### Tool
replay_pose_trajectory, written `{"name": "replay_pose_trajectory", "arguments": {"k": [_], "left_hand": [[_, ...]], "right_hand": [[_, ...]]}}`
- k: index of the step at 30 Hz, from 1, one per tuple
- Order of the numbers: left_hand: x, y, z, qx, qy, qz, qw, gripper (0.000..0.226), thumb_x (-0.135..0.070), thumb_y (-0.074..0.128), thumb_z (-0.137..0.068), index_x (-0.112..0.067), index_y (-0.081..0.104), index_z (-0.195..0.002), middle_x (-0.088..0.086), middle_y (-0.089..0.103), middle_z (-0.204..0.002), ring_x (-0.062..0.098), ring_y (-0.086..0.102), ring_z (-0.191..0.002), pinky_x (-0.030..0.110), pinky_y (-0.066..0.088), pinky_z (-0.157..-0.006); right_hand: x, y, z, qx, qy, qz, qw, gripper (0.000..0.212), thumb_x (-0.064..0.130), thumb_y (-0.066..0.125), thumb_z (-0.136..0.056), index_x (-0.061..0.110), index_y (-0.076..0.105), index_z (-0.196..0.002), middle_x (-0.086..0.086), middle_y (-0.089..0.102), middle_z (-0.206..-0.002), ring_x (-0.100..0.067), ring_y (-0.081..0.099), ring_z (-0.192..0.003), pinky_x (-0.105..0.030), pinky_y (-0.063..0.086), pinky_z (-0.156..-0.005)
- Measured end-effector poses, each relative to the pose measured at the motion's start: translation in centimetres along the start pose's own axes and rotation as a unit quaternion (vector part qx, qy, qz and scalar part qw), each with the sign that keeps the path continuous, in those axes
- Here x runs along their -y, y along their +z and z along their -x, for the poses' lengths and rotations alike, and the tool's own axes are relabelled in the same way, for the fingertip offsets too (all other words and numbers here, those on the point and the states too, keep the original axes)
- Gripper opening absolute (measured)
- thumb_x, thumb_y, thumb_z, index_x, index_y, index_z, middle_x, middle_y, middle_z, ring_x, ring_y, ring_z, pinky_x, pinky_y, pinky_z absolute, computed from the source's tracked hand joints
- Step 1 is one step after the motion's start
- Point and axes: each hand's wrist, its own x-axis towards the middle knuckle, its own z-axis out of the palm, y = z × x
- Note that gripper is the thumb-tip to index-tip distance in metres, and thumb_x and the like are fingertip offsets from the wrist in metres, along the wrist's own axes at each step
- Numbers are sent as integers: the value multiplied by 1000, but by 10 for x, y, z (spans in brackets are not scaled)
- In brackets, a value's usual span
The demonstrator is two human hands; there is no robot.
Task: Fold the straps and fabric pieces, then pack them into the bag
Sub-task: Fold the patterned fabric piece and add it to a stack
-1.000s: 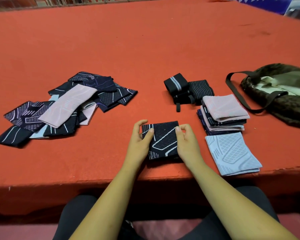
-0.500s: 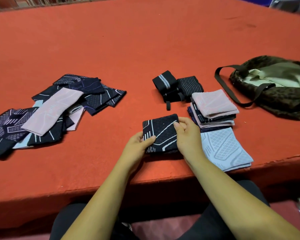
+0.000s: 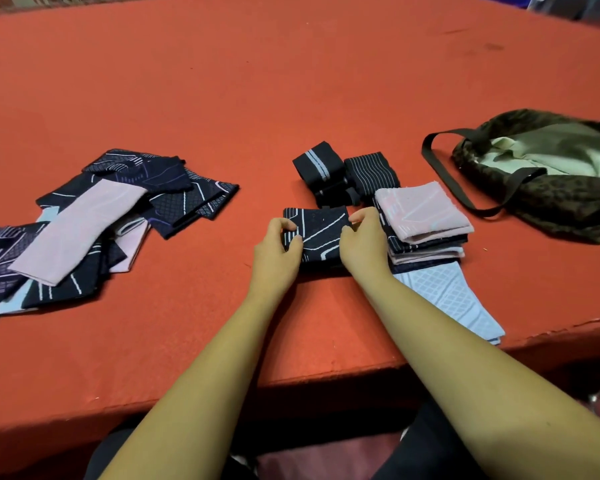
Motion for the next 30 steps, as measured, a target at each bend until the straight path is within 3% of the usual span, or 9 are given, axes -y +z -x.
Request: {"name": "replay_pose_trajectory", "arguments": {"k": [4,7,9,13,17,20,24,27,30], "left_hand": [[24,-7,-6,33,49,-103,993,8,-18,60,-92,-19,61,-100,-11,51,-69,17,52,-71,37,45,-72],[34,-9,-9,43,101,-171,979,9,-22,62,-91,-19,63,-100,-8,50,-76,22,49,-81,36,39,-80],[39,-18,-15,34,92,-171,980,8,-22,62,-91,-20,63,-99,-3,54,-82,21,47,-86,32,35,-80],[54,-67,-32,-14,43,-175,984,7,-14,62,-88,-18,61,-93,1,57,-88,21,51,-89,27,32,-75],[75,-126,-52,-86,0,-215,973,12,-8,60,-82,-11,63,-93,6,61,-89,25,55,-87,32,38,-76],[99,-158,-65,-129,-22,-282,950,25,-15,64,-81,-8,64,-105,16,61,-103,35,53,-103,40,39,-91],[118,-178,-75,-149,-83,-235,957,39,-25,69,-86,-7,59,-119,22,55,-119,37,50,-114,41,39,-101],[120,-185,-96,-161,-158,-145,963,39,-39,61,-92,-5,63,-110,15,67,-112,31,60,-109,37,43,-92],[125,-183,-117,-148,-197,-125,961,44,-53,58,-89,-12,74,-84,9,73,-85,29,67,-92,37,50,-86]], "right_hand": [[-16,8,-8,29,-56,103,993,12,-2,51,-90,4,60,-95,-11,59,-104,-20,52,-91,-17,29,-72],[-23,12,-8,61,-97,193,974,16,-5,50,-85,0,61,-95,-16,54,-108,-28,53,-98,-26,39,-85],[-17,13,-7,46,-139,228,963,18,-3,49,-83,-1,61,-96,-16,52,-109,-31,51,-104,-35,42,-94],[23,30,-13,39,-181,181,966,23,2,49,-83,2,63,-101,-13,55,-111,-27,51,-105,-29,37,-92],[63,79,-22,112,-129,142,975,23,5,51,-84,-2,65,-100,-18,63,-106,-31,56,-101,-32,40,-87],[83,125,-32,163,-65,120,977,20,10,57,-82,-8,64,-81,-24,67,-85,-39,60,-86,-40,48,-72],[99,182,-40,229,68,26,971,21,17,55,-80,11,46,-61,-13,54,-58,-33,59,-54,-36,51,-49],[110,212,-40,280,156,-90,943,12,10,49,-87,6,50,-75,-15,55,-69,-25,55,-51,-31,49,-49],[115,233,-41,323,224,-122,911,17,17,51,-96,0,52,-100,-19,65,-80,-22,64,-58,-24,53,-44]]}}
